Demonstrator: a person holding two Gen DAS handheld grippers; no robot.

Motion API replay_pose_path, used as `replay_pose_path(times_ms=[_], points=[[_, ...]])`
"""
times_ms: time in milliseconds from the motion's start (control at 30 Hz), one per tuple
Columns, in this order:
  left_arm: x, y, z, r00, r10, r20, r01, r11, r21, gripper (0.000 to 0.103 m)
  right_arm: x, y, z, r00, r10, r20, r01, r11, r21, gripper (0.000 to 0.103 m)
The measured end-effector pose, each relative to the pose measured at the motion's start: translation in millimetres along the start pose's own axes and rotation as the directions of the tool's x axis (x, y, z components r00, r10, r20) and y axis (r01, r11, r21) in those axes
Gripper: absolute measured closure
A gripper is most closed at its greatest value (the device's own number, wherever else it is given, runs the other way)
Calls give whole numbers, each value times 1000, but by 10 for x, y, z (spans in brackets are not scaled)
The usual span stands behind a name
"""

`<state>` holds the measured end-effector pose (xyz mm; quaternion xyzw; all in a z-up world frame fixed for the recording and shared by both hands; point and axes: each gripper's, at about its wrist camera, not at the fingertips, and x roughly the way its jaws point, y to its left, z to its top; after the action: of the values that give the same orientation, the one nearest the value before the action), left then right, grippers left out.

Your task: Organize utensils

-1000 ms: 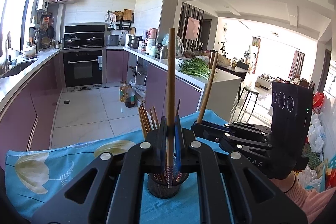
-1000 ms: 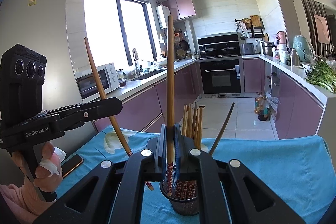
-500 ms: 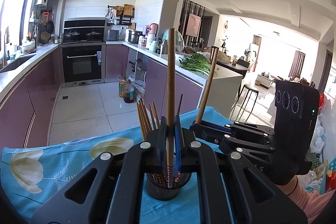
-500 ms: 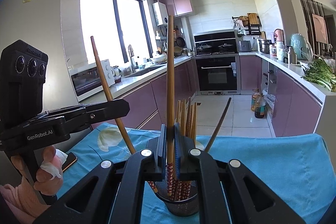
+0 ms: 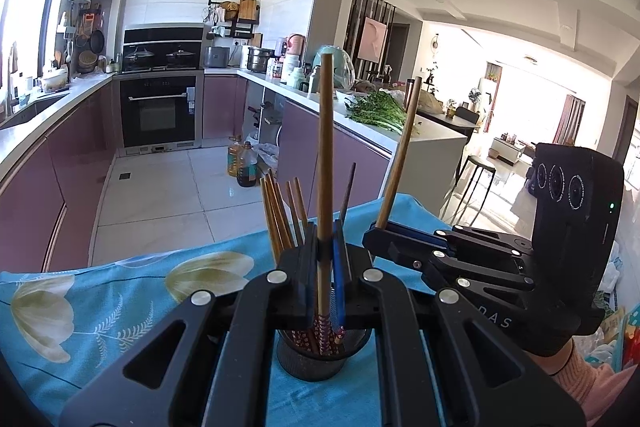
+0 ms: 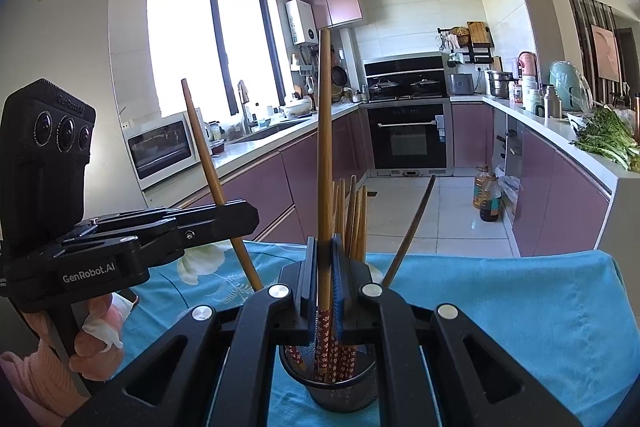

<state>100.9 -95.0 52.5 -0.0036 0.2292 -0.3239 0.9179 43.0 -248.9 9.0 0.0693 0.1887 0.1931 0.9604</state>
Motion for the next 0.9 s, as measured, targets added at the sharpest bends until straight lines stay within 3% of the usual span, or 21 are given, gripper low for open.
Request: replay_pose_path(times_ms=[900], points=[[245, 69, -59, 999, 20, -49, -20, 1000, -1, 96, 102, -89, -40, 1000, -10, -25, 10, 1000, 17, 97]])
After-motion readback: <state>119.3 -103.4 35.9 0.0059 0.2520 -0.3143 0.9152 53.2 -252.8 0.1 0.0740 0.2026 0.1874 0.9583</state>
